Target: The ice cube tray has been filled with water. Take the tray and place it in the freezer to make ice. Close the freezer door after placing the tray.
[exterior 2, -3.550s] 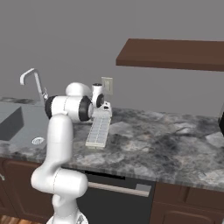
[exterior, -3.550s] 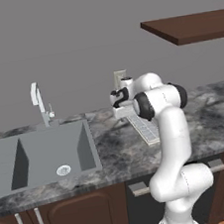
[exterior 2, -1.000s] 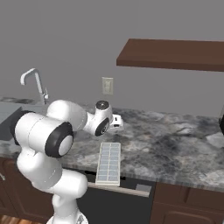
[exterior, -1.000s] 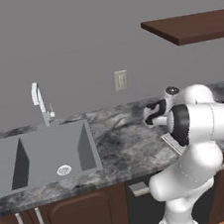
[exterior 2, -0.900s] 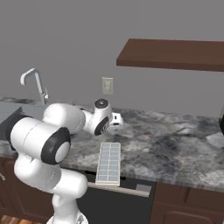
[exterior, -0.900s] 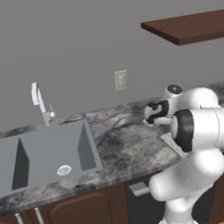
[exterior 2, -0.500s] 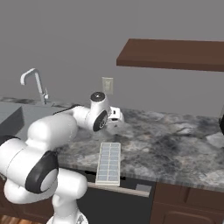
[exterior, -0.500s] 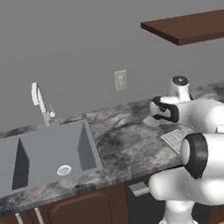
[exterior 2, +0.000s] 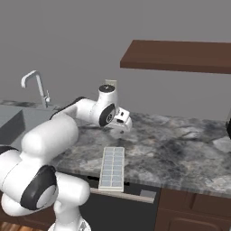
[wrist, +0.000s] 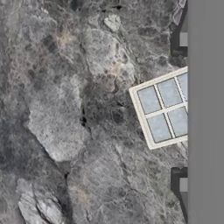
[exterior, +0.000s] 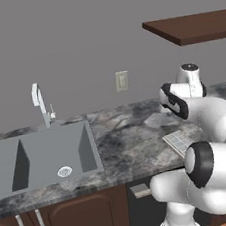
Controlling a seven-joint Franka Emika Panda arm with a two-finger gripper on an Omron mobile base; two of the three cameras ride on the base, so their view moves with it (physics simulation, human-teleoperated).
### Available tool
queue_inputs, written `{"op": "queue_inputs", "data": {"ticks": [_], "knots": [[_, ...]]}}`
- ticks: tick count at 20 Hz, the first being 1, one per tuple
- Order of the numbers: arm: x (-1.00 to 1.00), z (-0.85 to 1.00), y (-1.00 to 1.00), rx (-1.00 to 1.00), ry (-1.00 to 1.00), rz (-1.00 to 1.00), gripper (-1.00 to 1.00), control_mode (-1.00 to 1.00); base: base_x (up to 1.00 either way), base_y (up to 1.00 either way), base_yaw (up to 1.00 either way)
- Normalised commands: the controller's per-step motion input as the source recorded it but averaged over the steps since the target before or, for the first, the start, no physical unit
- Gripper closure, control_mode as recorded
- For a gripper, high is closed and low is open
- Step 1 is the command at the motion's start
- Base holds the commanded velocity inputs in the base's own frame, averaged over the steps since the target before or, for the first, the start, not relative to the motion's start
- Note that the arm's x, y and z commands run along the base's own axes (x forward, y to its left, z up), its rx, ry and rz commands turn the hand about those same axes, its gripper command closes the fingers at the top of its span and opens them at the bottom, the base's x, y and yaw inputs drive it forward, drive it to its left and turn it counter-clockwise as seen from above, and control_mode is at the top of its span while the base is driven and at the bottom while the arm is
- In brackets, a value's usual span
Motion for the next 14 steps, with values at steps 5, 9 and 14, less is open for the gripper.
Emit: {"op": "queue_inputs", "data": {"ticks": [5, 9, 14], "knots": [[-0.58, 0.04, -0.46, 0.37, 0.02, -0.35, -1.0, -1.0, 0.0, 0.0, 0.0], [-0.78, -0.1, -0.51, 0.29, -0.05, -0.29, -1.0, -1.0, 0.0, 0.0, 0.0], [-0.83, -0.01, -0.42, 0.24, -0.1, -0.28, -1.0, -1.0, 0.0, 0.0, 0.0]]}}
